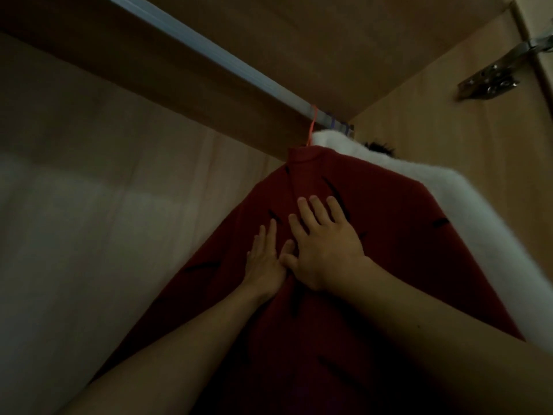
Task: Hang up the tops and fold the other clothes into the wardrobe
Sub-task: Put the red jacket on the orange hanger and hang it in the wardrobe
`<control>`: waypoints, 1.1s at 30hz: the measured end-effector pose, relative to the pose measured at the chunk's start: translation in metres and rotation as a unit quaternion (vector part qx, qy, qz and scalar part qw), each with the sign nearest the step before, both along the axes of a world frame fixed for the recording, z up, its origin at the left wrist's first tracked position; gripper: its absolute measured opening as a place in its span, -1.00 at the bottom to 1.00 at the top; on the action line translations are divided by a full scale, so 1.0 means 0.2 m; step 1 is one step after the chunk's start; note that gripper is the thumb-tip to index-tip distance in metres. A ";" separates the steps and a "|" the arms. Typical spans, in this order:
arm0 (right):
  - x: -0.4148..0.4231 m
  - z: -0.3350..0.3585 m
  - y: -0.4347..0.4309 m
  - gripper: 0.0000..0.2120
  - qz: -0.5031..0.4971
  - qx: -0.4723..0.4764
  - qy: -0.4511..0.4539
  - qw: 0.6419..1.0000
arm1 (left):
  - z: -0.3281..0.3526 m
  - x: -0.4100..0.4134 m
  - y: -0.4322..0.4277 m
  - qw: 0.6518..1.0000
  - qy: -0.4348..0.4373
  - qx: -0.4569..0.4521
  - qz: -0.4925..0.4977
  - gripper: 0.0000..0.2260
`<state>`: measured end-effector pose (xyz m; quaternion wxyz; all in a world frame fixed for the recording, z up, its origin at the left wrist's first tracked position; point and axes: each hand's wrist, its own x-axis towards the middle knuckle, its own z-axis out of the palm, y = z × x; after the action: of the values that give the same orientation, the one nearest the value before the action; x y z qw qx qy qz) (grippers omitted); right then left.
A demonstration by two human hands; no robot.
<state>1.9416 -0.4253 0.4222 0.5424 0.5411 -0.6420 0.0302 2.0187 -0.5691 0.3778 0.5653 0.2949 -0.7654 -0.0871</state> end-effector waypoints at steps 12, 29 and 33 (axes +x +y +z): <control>0.10 -0.46 0.18 -0.19 -0.040 0.114 -0.006 0.993 | -0.62 0.19 0.24 0.990 -0.046 0.108 0.071 -0.37; 0.24 -1.06 0.34 -0.23 -0.049 0.132 -0.016 0.990 | -1.15 0.46 0.49 0.981 -0.075 0.164 -0.067 -0.40; 0.27 -1.12 0.39 -0.23 -0.017 0.111 -0.030 0.993 | -1.24 0.53 0.54 0.988 -0.057 0.128 -0.069 -0.41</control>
<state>1.9958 -0.3466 0.1980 0.4600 0.5860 -0.6662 -0.0346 2.1238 -0.4615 0.1295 0.4708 0.3160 -0.7974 -0.2066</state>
